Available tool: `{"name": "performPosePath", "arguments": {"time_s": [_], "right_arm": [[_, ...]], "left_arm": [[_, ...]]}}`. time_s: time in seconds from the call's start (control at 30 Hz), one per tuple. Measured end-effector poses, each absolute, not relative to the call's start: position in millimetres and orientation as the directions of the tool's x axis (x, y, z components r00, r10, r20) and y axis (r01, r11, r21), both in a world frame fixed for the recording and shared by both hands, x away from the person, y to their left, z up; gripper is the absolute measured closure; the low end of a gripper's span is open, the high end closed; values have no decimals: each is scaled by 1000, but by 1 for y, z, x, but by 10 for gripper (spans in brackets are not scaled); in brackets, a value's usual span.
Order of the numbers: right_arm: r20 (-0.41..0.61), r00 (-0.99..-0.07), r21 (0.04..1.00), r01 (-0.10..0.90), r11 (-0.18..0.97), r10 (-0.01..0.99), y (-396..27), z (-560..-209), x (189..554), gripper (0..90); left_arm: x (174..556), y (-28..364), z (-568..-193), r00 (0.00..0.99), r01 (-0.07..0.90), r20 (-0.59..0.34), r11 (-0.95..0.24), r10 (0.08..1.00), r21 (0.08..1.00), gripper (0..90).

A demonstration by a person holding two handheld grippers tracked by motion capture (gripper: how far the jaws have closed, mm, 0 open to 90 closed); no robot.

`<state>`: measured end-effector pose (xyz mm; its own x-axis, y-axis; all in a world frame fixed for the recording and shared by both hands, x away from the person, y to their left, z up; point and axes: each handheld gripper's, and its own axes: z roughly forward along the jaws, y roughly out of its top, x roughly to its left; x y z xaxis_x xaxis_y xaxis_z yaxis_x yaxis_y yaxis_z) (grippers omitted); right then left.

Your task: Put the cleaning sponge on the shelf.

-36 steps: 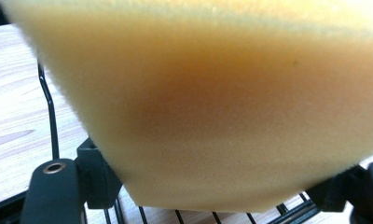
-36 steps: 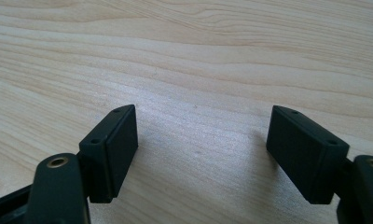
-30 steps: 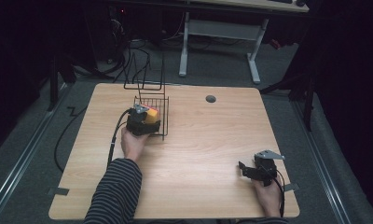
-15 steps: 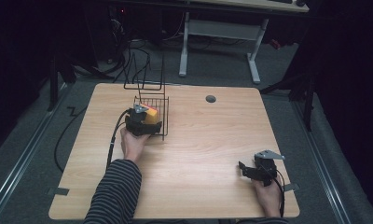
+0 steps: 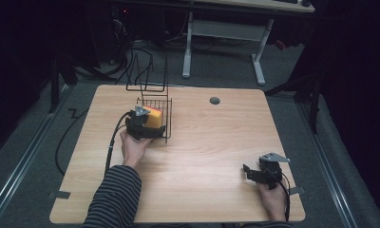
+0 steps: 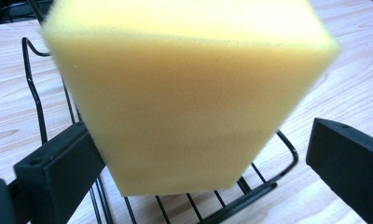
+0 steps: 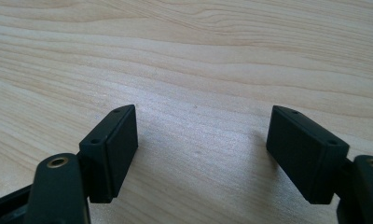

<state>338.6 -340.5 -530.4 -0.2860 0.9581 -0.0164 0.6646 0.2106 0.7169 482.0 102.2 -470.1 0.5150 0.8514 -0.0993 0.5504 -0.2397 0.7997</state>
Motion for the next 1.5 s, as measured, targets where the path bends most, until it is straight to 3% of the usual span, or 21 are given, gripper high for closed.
{"name": "performPosePath", "arguments": {"time_s": [0.63, 1.5], "right_arm": [[-16, -286, 717, 665, 210, 958, -340, -530, 339, 252], [-16, -286, 717, 665, 210, 958, -340, -530, 339, 252]], "left_arm": [[459, 119, -465, 518, 530, -94, -233, 850, 816, 1], [406, 152, -430, 549, 448, -112, -178, 828, 876, 54]]}}
